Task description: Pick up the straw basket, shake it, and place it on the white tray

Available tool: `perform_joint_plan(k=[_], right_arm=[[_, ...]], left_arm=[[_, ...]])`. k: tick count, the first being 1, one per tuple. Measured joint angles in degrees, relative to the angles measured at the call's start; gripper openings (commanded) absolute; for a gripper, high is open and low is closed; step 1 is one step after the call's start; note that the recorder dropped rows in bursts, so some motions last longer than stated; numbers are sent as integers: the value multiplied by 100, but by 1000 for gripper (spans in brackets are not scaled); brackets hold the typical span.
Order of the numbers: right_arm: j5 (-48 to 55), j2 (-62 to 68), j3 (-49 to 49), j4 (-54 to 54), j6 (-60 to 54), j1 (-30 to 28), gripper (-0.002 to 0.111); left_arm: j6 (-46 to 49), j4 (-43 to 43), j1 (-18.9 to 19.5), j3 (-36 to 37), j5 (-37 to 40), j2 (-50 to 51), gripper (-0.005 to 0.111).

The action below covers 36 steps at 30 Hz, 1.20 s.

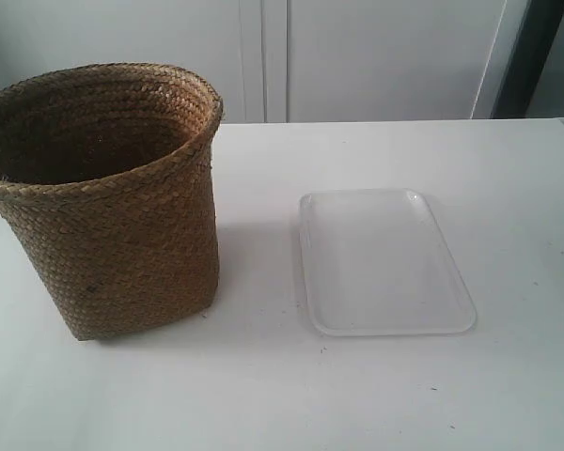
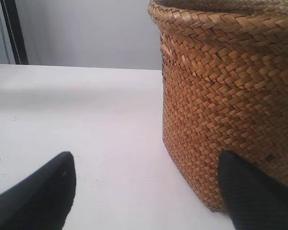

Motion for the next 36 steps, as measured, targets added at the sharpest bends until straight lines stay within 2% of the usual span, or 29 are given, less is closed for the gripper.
perform_joint_plan(k=[14,22,29,30,32,36], right_arm=[[-133,0,0,0,0,0,54],[-461,0,0,-11,0,0,19],[-496,0,0,-35,0,0,7],[-509,0,0,-35,-29,0,5],[-572,0,0,-35,-68,0,1],[-845,0,0,-482,-68,0,0]], left_arm=[[-143,0,0,0,-11,0,82],[-495,-10,0,0,-85,0,82],[-827,-10,0,0,-235,0,80],[-851,-10,0,0,-265,0,78],[-850,-10,0,0,-293,0,64],[-1211,-21,0,0,-465,0,21]])
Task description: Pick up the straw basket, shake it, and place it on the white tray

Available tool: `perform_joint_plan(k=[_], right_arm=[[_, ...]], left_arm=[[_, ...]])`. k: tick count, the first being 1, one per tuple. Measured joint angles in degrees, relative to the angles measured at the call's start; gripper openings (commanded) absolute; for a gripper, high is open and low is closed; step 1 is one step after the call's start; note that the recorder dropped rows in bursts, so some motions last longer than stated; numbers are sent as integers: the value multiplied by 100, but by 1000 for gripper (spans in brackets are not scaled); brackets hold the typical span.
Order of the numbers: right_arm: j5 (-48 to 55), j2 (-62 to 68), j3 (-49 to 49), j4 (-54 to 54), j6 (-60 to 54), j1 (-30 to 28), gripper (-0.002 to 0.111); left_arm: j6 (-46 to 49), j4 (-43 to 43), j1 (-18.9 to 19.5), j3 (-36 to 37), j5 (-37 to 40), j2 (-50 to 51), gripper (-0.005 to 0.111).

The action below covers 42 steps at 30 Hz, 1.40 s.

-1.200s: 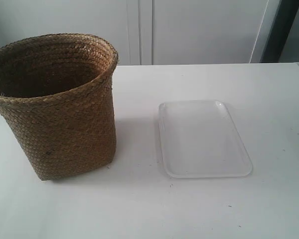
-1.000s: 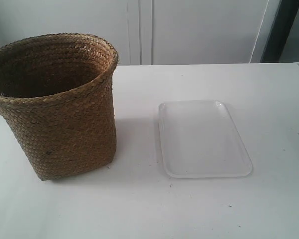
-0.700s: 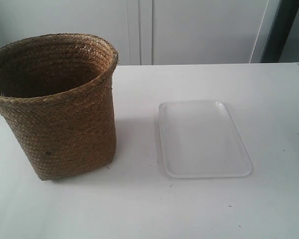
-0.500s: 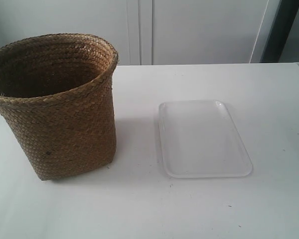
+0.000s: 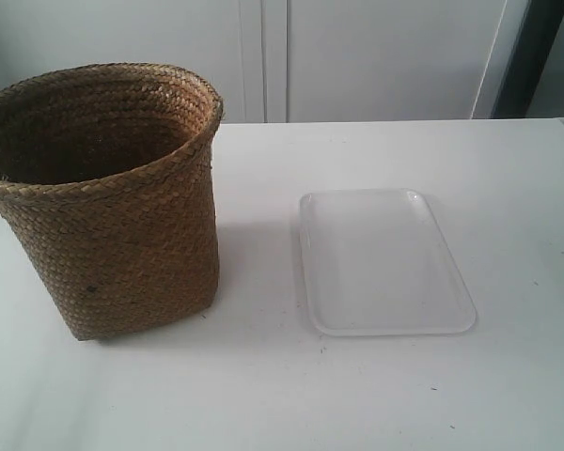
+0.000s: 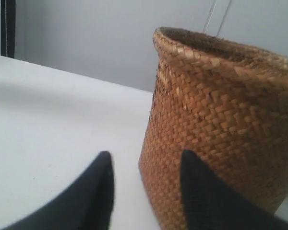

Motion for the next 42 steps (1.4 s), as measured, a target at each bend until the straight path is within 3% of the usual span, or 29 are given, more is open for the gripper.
perform_joint_plan(k=[2,5,9,18,21,24,30,38,42], right_arm=[[-276,0,0,-810,222,0,0],[-549,13,-278,-2281,1097,0,0],[-590,183,-1205,-3912,2334,0,0],[-581,1768,-3313,-7650,5376,0,0],[-667,2509,-3900,-8949,6544,0,0],[-810,3213,-4473,-10119,7509,0,0],[-1190,4414,-5233,-10740,8332,0,0],[-1154,5317,-5779,-10788,8306,0,0],[-1042,5739,-5999,-10798,8224,0,0]], left_arm=[[-206,0,0,0,-418,0,2],[-591,261,0,-65,-1173,0,0],[-989,835,0,-906,-1262,121,0],[-1427,2268,0,-3619,693,2073,0],[-955,2152,-34,-4205,1271,2806,0],[104,1448,-223,-4715,1806,3527,0],[3012,-482,-540,-5988,3508,5108,0],[3558,-688,-540,-7391,4596,6534,0],[3570,-278,-540,-7964,5191,7190,14]])
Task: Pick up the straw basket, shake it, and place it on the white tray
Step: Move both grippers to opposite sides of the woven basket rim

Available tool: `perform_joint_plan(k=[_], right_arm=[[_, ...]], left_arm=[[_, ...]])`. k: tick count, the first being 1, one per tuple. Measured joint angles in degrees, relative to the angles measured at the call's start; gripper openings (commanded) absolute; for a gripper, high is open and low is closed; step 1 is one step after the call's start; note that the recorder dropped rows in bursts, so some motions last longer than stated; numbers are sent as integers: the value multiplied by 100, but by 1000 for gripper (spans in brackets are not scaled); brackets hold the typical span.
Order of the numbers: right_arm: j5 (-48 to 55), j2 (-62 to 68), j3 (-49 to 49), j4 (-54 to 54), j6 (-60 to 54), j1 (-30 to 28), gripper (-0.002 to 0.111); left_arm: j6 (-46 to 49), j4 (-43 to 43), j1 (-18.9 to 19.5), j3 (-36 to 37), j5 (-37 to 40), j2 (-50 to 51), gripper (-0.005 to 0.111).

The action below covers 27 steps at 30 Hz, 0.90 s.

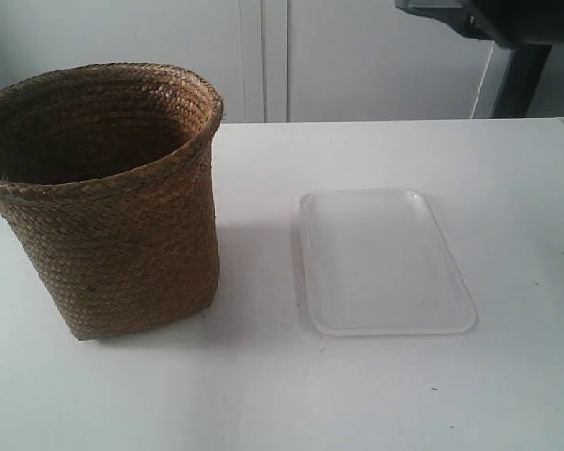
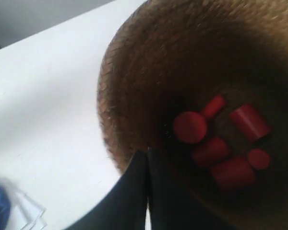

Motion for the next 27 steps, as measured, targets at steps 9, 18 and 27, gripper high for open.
perform_joint_plan(k=[9,18,27], right_arm=[[710,1025,-202,0,-360,0,0],[593,1646,-605,0,-394,0,0],[319,1659,-684,0,-358,86,0]], left_arm=[[-1578,1207,562,-787,458,804,49],[-898,-467,1015,-1064,444,1716,48],[-435,-1042,1020,-1078,517,2282,0]])
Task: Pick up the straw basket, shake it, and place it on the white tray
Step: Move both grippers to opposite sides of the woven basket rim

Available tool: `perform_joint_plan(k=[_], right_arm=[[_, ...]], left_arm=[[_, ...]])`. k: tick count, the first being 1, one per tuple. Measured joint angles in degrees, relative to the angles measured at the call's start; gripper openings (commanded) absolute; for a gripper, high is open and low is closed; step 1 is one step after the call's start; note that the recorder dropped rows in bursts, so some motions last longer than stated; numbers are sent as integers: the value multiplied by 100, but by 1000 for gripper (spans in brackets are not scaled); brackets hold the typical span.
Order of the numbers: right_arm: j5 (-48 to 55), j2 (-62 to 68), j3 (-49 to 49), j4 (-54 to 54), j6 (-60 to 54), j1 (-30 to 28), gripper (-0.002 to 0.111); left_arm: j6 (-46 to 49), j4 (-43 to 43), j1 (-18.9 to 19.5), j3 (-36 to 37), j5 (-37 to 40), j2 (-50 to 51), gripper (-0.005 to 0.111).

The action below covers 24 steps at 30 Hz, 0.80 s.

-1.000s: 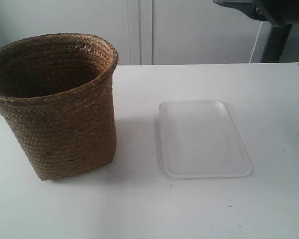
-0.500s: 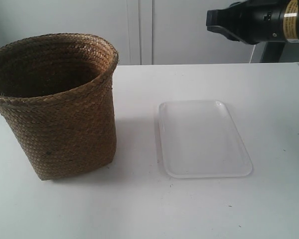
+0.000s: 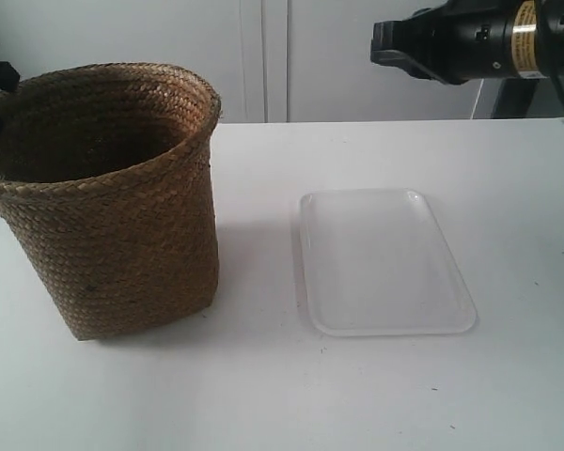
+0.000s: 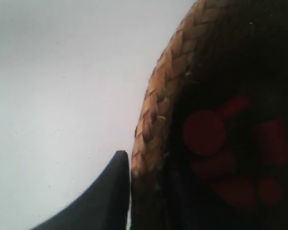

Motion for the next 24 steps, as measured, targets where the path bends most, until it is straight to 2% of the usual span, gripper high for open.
perform_joint_plan(k=[3,6,15,20,22,24], right_arm=[[-1,0,-262,0,0,356,0],[-100,88,-433,0,202,655,0],[-553,1123,-926,-8,823,1064,1],[-728,1195,-1199,-8,578,1126,12],[-596,1114,-1248,-20,378,1126,10],[-28,965,-1299,-30,177,1126,4]], left_arm=[[668,-620,13,-39,-53,92,0],[935,-1013,13,-39,-238,148,0],[1326,-1125,13,-39,-334,152,0],[1378,-1147,13,-39,-344,152,0],[1382,-1147,13,-39,-344,152,0],[1392,-1147,13,-39,-355,152,0]])
